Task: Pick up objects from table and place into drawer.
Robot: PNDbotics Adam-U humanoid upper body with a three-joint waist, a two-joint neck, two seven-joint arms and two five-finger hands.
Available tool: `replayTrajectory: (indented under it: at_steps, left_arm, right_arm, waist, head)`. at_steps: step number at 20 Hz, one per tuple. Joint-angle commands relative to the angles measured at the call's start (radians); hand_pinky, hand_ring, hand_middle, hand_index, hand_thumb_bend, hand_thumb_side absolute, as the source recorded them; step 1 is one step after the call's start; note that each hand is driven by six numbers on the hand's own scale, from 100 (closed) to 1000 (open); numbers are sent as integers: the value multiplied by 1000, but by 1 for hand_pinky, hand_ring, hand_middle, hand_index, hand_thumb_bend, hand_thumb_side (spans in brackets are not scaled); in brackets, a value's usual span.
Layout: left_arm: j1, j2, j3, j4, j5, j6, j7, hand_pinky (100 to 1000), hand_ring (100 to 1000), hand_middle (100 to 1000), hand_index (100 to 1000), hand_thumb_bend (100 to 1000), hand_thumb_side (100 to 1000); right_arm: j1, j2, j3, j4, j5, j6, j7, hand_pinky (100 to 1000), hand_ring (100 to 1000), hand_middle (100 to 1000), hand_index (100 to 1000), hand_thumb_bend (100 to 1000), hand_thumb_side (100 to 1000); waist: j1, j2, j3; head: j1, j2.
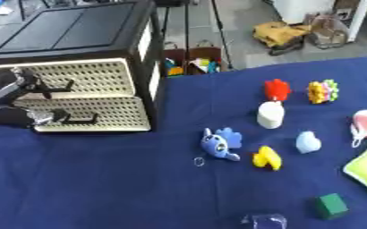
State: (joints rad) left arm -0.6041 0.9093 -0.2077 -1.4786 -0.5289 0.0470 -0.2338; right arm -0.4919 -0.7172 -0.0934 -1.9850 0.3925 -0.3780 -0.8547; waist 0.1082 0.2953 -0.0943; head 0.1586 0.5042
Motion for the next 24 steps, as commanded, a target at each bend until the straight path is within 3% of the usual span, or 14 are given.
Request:
replayTrajectory:
  at_steps: [1,5,24]
  left_arm:
    - [-3,49,4,-17,8,28,-26,100,100,187,661,525,697]
    - [-5,55,-3,-36,-7,64,-57,100,100,111,692,497,701]
    - [19,71,-28,-153,-5,174,-184,100,100,100,701,474,722]
  right_arm:
    - [-6,-15,-14,-15,-8,-47,-52,574,714,679,709,100,1000]
    - [-5,-14,-16,-15,-10,-46,-52,574,714,678,707,100,1000]
    - [-1,-13,-22,-15,-27,-37,-52,578,714,677,705,100,1000]
  waist:
    - [-8,-27,6]
    - [-8,-34,7]
    - [-5,-66,23]
  head:
    - [-4,9]
    - [-4,12]
    - [-15,39]
